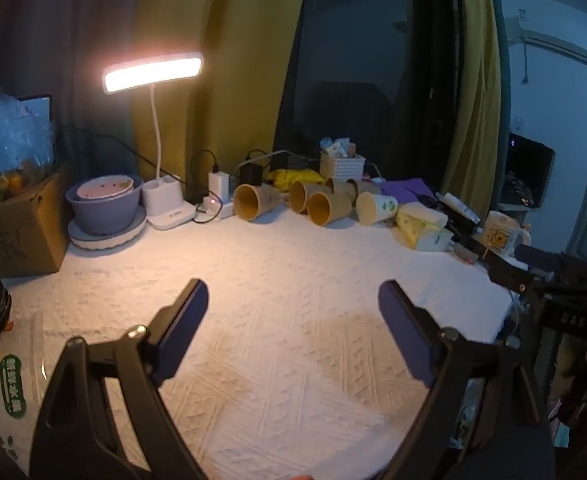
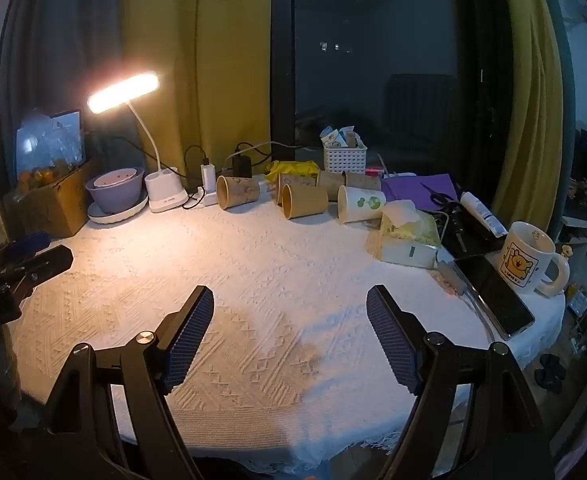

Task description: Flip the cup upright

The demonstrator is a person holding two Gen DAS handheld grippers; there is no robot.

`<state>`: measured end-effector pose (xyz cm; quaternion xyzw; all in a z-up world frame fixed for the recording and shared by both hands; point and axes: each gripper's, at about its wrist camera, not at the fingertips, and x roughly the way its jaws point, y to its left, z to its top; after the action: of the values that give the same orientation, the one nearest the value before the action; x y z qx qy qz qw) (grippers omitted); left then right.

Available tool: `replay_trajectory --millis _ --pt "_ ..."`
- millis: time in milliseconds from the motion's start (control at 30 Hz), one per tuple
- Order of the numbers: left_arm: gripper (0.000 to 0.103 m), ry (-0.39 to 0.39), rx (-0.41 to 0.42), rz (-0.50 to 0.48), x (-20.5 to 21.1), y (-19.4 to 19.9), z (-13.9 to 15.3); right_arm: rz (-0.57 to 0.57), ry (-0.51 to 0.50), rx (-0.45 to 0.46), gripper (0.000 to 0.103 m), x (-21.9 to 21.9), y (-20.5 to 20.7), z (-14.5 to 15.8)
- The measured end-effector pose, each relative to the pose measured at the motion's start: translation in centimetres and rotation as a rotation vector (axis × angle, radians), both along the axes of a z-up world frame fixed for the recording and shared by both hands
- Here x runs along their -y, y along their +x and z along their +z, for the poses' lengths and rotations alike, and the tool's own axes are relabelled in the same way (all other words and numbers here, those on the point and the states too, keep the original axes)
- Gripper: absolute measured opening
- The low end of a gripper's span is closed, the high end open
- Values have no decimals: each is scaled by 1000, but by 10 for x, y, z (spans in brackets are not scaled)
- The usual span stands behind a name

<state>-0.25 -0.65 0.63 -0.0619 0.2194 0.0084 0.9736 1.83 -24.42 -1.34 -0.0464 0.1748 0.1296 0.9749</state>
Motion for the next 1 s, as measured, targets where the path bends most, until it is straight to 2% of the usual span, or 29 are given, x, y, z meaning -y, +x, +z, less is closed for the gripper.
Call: replay_trajectory --millis 1000 --pt "88 -6 14 -3 0 0 4 -1 -4 11 82 -3 2 4"
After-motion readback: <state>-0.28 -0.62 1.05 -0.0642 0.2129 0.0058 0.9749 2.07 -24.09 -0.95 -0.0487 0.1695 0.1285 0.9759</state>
